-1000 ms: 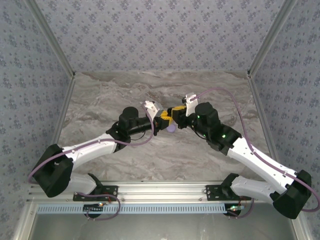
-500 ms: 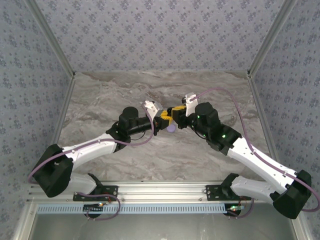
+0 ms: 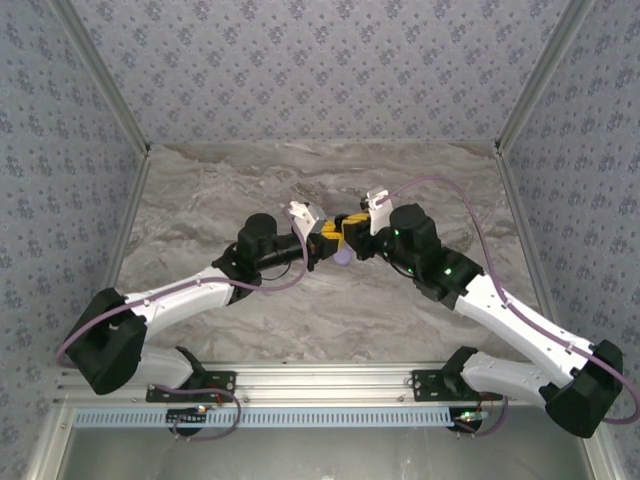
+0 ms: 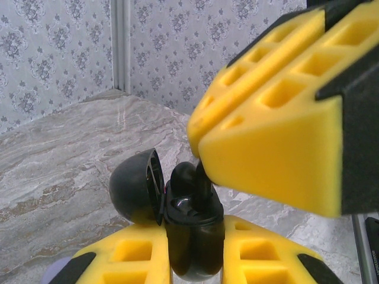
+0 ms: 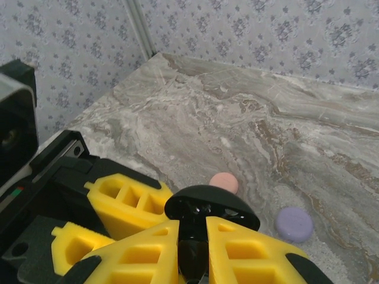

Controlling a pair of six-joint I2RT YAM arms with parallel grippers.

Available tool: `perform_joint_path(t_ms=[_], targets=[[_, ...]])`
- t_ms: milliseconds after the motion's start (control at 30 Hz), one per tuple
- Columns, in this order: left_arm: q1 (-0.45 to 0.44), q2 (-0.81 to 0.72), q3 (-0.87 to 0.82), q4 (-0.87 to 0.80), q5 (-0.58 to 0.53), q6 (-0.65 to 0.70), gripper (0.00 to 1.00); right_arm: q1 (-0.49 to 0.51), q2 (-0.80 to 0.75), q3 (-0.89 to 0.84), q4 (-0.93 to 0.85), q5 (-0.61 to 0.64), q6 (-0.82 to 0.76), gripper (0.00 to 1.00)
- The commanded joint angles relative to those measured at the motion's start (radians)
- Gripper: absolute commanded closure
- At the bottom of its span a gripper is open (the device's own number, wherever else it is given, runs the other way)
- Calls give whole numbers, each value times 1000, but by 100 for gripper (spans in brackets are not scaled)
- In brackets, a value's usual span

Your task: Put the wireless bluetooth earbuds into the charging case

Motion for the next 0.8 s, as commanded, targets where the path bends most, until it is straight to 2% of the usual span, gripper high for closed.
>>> perform_joint_path(t_ms=[0, 400, 633, 767], targets=[[1, -8, 43, 67, 5, -2, 100, -5, 9, 30, -54, -54, -37, 82], [0, -4, 45, 78, 10, -6, 100, -49, 24, 73, -84, -170, 8, 77], [-1, 0, 46, 89, 13, -9, 100, -75, 36, 135, -92, -238, 50, 58], [-1, -3, 45, 90, 13, -9, 100, -99, 36, 195, -144, -219, 67, 44]])
